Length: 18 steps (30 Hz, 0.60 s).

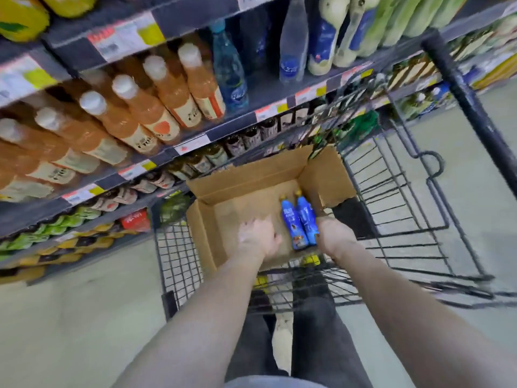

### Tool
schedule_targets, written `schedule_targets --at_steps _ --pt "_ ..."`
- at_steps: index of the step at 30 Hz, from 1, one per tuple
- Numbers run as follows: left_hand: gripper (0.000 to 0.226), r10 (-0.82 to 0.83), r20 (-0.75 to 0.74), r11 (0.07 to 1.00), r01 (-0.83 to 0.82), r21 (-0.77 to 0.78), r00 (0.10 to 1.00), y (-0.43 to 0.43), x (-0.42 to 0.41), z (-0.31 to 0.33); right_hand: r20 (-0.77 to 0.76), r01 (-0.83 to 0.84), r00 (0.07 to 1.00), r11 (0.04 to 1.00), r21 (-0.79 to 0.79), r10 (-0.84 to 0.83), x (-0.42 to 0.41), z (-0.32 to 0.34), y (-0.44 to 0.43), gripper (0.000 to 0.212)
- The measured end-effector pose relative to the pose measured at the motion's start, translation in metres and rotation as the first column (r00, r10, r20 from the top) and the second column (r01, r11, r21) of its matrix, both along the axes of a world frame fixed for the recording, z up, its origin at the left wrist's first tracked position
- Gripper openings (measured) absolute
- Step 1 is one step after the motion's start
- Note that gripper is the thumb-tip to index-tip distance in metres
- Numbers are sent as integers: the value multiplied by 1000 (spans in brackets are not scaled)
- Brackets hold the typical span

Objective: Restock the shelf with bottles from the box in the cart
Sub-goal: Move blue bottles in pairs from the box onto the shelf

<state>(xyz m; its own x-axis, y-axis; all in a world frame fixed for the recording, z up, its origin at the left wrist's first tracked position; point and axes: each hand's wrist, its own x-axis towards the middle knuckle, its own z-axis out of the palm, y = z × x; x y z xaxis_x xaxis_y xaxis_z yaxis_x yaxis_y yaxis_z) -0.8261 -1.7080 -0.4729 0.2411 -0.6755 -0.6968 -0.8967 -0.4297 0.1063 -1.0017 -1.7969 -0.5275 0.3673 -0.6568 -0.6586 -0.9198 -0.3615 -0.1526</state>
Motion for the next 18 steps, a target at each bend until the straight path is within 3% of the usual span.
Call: schedule_targets --at_steps 3,11,18 --pt "50 148 -53 988 -145 56 988 -11 -10 -23 -1 -36 999 996 80 36 4 -31 -21 31" --pt "59 407 -70 909 -397 123 911 -23 -17 -124 -14 74 997 972 221 -73 16 -138 -62 38" --pt "73 583 -149 805 -542 241 799 -32 -35 -218 81 271 950 923 275 -303 20 -209 -46 50"
